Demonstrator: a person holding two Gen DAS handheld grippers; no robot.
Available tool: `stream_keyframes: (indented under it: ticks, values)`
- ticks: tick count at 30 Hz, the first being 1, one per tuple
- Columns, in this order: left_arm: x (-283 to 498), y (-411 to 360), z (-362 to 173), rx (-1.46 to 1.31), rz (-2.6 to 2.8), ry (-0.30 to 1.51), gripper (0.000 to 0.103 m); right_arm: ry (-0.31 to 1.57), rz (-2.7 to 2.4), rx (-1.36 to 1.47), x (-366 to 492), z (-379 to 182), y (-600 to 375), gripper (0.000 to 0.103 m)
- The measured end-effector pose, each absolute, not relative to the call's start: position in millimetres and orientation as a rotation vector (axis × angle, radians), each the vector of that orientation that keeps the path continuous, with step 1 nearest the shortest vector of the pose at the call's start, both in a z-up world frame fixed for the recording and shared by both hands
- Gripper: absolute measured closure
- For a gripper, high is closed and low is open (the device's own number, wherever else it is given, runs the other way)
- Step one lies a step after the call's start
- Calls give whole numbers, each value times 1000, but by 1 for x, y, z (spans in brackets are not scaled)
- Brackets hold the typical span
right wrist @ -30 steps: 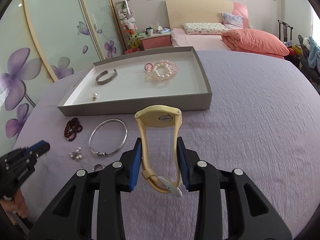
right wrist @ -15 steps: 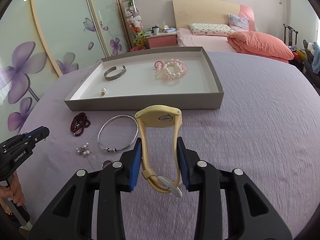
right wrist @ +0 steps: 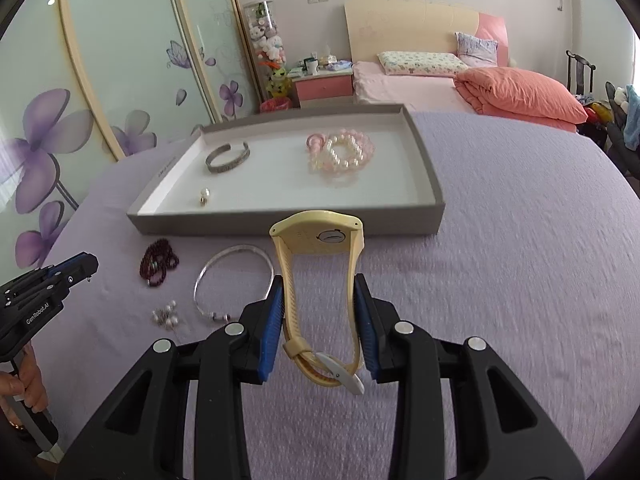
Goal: Organize jewelry
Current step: 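Carry the pearl earring and yellow watch into the tray and release both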
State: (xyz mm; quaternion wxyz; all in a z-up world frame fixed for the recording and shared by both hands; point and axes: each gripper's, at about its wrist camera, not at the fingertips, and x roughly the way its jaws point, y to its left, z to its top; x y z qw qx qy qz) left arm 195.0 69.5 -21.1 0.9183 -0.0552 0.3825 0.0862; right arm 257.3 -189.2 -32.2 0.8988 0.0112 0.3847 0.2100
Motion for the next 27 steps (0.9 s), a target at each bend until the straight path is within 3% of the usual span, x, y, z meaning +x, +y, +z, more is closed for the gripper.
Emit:
stream_keyframes:
  ticks: [12, 27]
  values:
    - [279, 81, 19, -140, 133, 714, 90, 660, 406, 66, 327, 15, -179, 68]
    - [384, 77, -10, -127, 121, 786, 90, 857, 356, 98, 425, -41, -144, 67]
